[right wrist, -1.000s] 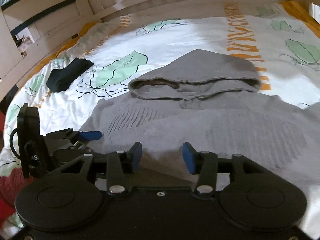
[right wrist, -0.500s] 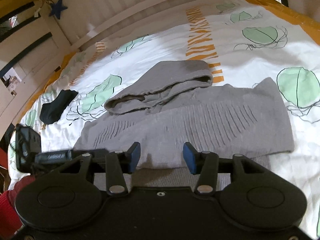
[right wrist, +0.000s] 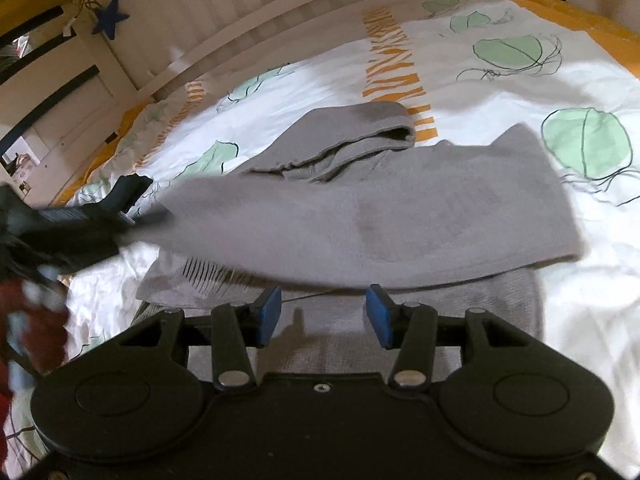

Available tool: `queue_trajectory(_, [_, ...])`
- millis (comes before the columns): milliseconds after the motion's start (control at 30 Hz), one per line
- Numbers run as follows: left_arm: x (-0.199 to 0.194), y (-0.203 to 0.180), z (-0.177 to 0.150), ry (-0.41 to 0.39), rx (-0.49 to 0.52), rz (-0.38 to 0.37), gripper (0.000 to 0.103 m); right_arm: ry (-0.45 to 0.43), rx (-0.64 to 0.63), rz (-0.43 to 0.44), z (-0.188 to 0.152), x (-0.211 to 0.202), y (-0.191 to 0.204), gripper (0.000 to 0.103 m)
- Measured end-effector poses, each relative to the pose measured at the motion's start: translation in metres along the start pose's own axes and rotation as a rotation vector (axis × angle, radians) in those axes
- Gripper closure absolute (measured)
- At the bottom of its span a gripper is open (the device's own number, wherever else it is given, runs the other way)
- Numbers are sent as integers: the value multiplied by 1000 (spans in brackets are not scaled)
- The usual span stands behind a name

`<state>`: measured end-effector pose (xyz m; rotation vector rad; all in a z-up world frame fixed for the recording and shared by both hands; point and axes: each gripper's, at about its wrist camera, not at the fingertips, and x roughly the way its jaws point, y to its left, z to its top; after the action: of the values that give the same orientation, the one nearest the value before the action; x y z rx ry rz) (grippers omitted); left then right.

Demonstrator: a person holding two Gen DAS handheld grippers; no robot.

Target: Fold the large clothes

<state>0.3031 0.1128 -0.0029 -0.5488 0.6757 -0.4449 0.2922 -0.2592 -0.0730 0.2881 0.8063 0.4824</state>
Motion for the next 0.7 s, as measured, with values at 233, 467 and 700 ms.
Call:
queue_trajectory(233, [13,41,-3,75,7,136,94,-31,7,-55,19,-3,-21,45])
queue_trajectory(467, [2,52,-6,53,-1,161,94,-79,-78,-126,47,32,-29,45])
queue_trajectory(700, [7,74,-15,83,65,279,94,-28,-63,-295,46,79,-68,45])
